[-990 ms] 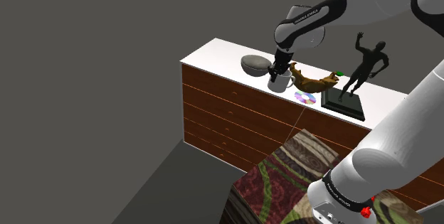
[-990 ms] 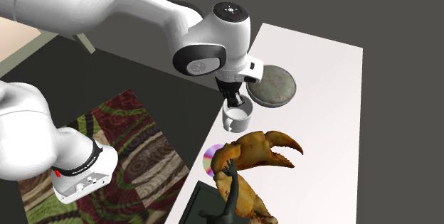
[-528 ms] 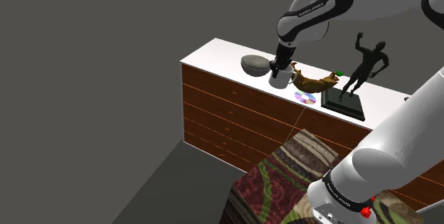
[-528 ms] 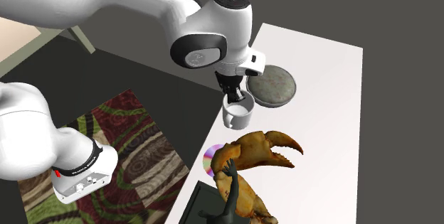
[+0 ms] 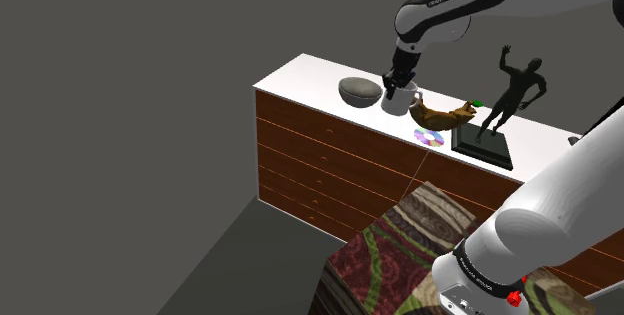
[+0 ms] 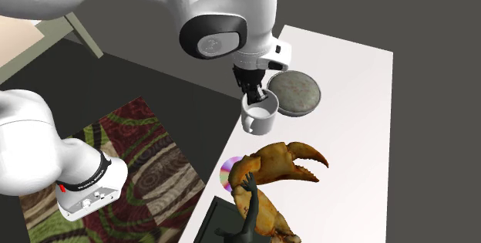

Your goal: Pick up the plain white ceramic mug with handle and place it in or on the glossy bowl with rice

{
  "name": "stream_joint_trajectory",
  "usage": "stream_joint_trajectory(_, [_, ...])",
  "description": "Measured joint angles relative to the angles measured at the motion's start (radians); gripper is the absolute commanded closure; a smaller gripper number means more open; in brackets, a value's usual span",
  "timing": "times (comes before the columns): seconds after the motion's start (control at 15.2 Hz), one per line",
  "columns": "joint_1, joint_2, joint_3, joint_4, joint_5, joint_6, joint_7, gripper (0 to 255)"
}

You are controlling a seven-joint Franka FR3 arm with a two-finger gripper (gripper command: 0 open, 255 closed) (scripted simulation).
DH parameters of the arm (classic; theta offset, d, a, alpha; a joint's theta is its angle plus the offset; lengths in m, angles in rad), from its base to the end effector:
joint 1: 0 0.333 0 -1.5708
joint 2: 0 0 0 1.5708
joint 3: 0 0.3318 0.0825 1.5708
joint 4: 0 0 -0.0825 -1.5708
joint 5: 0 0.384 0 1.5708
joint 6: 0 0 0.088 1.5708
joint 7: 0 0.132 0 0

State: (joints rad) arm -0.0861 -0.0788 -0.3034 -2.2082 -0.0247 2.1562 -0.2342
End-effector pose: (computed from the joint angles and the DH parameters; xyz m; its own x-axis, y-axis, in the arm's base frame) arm 0.4775 -0.1990 0.4052 0.9898 -0.1407 0.0234 -0.1408 -0.9900 0.0029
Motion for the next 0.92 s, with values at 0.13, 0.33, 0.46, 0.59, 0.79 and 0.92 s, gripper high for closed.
stream_joint_trajectory(0.13, [0.0, -0.016, 0.002, 0.013, -0.005, -0.028, 0.005, 255])
stream_joint_trajectory(0.33, [0.001, -0.032, 0.004, 0.039, -0.01, -0.069, 0.009, 255])
stream_joint_trajectory(0.46, [0.001, -0.04, 0.005, 0.059, -0.012, -0.097, 0.011, 255])
stream_joint_trajectory(0.59, [0.001, -0.048, 0.005, 0.078, -0.014, -0.125, 0.01, 255])
stream_joint_trajectory(0.79, [0.001, -0.061, 0.007, 0.104, -0.017, -0.163, 0.013, 255])
stream_joint_trajectory(0.92, [0.003, -0.063, 0.01, 0.126, -0.017, -0.188, 0.017, 255])
